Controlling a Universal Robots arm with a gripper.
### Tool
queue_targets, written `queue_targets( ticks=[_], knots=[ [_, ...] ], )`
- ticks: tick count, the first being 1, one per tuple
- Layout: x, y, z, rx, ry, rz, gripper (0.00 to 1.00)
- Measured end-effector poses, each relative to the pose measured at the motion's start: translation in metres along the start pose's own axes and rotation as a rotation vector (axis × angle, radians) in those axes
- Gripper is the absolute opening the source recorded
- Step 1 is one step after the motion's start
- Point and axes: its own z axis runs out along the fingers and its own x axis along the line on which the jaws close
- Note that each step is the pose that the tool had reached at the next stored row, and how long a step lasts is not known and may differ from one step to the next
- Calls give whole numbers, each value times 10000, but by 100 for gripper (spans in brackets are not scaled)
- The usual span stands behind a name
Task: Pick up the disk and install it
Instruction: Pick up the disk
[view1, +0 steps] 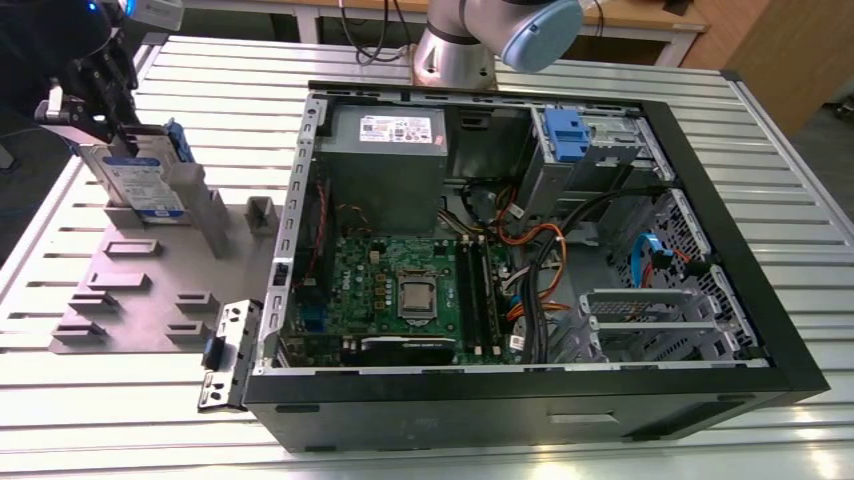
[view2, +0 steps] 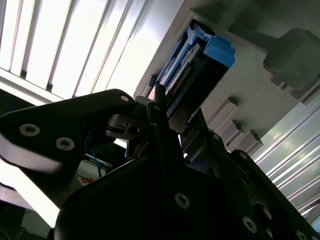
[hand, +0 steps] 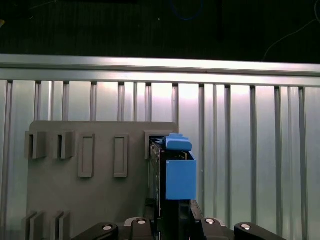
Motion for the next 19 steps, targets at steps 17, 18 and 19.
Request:
queue_targets(
  ticks=[17, 18, 19],
  knots=[
    [-3, 1, -37, 1, 0, 0, 35],
    [-3, 1, -39, 1, 0, 0, 35],
    [-3, 1, -40, 0, 0, 0, 35]
  ],
)
